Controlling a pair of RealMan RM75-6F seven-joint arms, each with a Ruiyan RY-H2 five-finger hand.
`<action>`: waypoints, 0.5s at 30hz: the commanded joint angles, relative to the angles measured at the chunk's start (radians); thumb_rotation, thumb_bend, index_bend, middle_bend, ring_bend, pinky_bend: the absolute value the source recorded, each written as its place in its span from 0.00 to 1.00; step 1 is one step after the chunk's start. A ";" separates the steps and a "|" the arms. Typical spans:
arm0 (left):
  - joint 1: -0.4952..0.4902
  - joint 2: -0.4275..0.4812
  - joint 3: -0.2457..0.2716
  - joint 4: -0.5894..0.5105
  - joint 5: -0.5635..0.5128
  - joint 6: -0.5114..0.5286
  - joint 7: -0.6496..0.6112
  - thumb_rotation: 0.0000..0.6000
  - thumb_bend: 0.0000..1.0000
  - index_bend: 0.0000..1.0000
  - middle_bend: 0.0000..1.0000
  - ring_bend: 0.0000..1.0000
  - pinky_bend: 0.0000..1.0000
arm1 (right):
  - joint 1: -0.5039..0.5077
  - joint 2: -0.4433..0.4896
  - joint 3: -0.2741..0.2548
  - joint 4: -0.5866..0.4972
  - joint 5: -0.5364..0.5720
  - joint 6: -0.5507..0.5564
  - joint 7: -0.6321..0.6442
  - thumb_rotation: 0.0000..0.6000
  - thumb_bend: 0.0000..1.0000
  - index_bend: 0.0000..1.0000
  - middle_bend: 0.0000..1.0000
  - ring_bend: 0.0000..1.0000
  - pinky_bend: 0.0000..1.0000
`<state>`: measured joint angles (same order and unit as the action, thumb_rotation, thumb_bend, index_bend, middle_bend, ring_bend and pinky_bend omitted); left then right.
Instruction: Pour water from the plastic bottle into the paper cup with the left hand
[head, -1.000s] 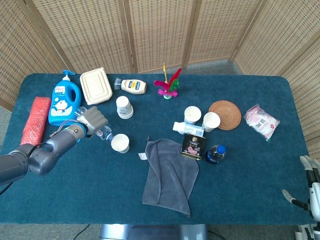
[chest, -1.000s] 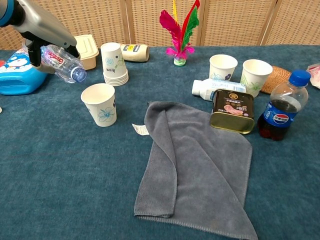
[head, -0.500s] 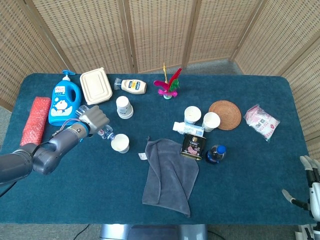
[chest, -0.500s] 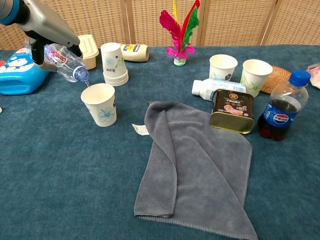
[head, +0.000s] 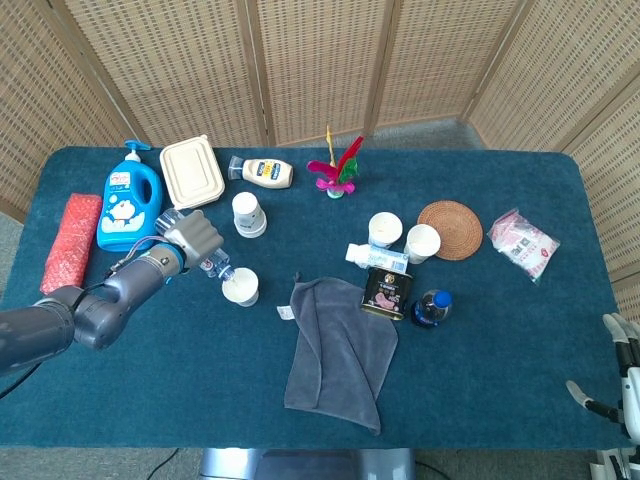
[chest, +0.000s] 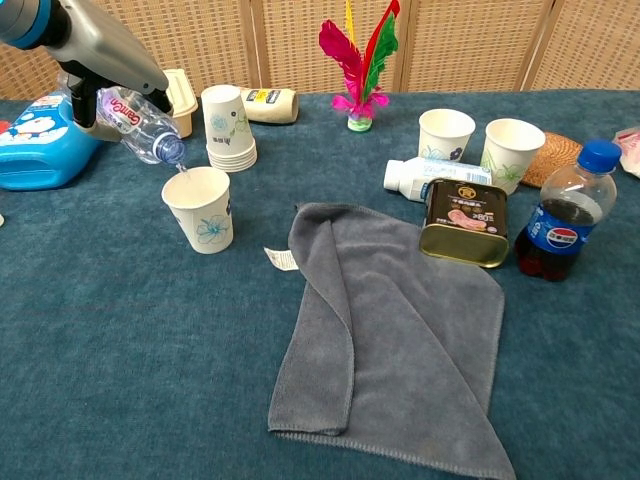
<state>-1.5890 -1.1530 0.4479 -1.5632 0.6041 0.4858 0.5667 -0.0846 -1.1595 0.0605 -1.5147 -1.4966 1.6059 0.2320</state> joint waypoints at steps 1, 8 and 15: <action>0.003 -0.002 0.000 -0.002 -0.005 0.009 -0.004 1.00 0.64 0.41 0.41 0.37 0.41 | 0.000 -0.001 0.000 0.001 0.000 0.000 0.001 1.00 0.19 0.00 0.00 0.00 0.00; 0.032 -0.001 -0.023 -0.016 -0.011 0.019 -0.051 1.00 0.64 0.41 0.40 0.37 0.41 | -0.002 -0.002 -0.002 0.006 -0.001 0.000 0.005 1.00 0.19 0.00 0.00 0.00 0.00; 0.081 0.007 -0.053 -0.026 -0.002 0.036 -0.108 1.00 0.64 0.39 0.40 0.37 0.41 | -0.007 -0.002 -0.005 0.008 -0.004 0.002 0.020 1.00 0.19 0.00 0.00 0.00 0.00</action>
<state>-1.5191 -1.1491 0.4041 -1.5863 0.6022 0.5176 0.4723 -0.0911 -1.1617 0.0555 -1.5071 -1.4999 1.6081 0.2509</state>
